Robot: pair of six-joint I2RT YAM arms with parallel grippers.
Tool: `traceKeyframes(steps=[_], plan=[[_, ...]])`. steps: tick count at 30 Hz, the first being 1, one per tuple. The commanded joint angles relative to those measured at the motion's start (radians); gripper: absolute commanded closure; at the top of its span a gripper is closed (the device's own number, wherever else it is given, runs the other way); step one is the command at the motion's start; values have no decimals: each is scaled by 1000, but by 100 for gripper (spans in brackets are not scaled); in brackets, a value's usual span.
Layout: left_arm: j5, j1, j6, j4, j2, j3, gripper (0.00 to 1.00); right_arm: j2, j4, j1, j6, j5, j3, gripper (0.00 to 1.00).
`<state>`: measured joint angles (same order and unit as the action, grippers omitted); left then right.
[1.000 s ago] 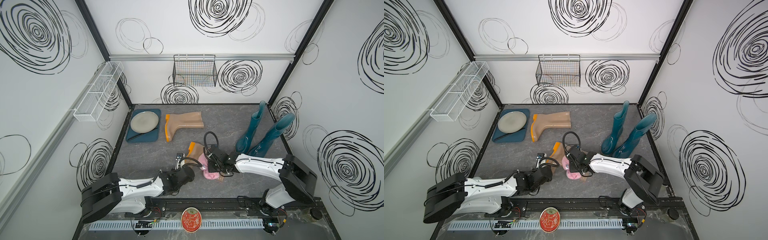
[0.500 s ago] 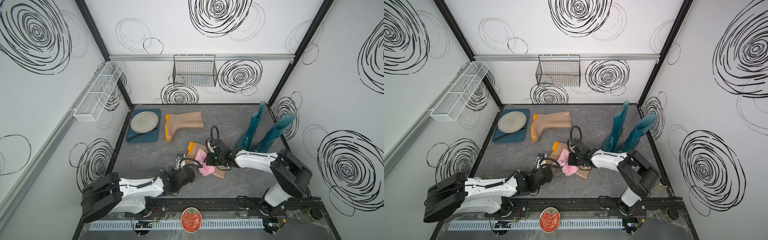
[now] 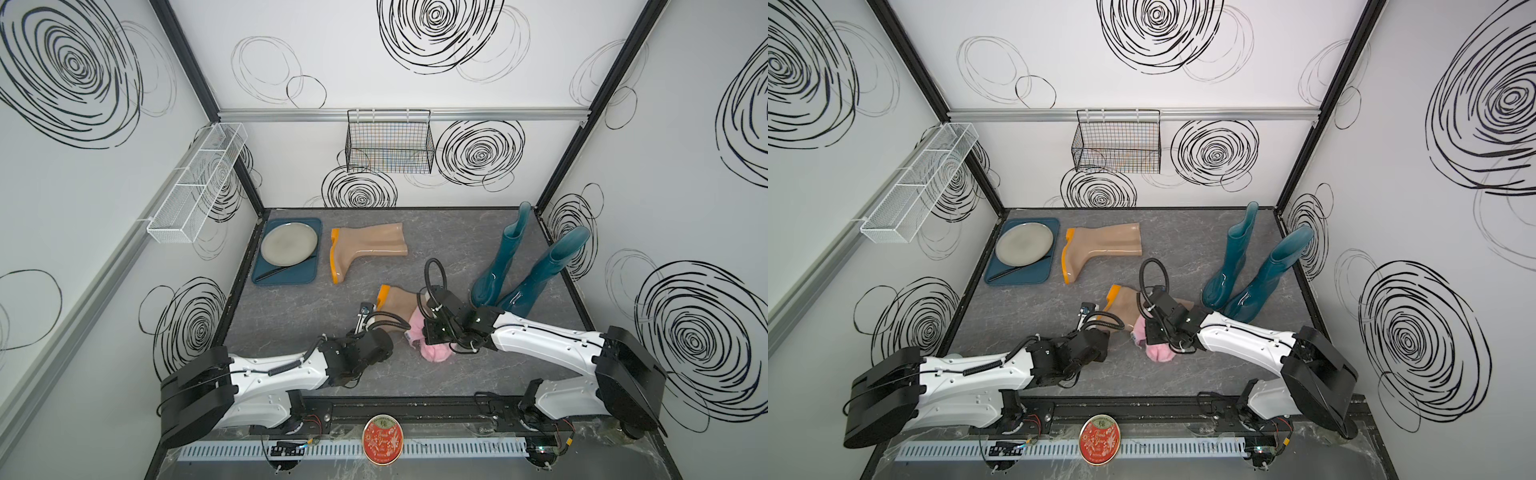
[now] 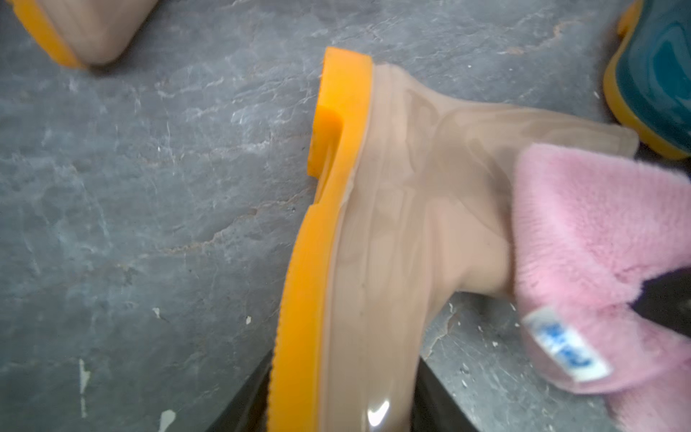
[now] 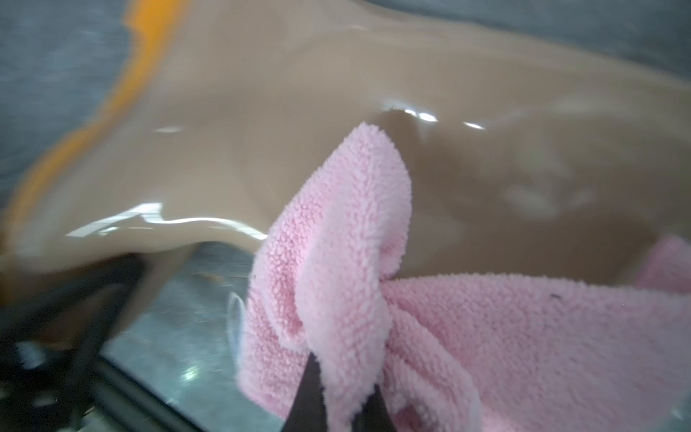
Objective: Wipe the rubber boots with a cloth
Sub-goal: Wipe the dirt off the rubber boot.
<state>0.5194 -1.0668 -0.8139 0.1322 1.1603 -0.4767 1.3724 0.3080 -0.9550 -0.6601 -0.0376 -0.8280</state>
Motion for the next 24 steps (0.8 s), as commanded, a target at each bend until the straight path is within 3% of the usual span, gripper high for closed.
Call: traceKeyframes(steps=[1, 7, 12, 18, 24], plan=[[7, 9, 29, 71, -81, -49, 34, 34, -95, 12, 57, -99, -89, 100], [-60, 85, -62, 67, -212, 50, 30, 175, -270, 16, 52, -213, -127, 100], [-142, 142, -142, 15, -281, 162, 36, 229, -262, -65, 69, -202, -129, 100], [-213, 191, -159, -65, -260, 209, 41, 164, -302, -148, 87, -198, -31, 100], [-272, 247, -148, -112, -215, 203, 40, 250, -255, -164, 132, -286, -85, 100]])
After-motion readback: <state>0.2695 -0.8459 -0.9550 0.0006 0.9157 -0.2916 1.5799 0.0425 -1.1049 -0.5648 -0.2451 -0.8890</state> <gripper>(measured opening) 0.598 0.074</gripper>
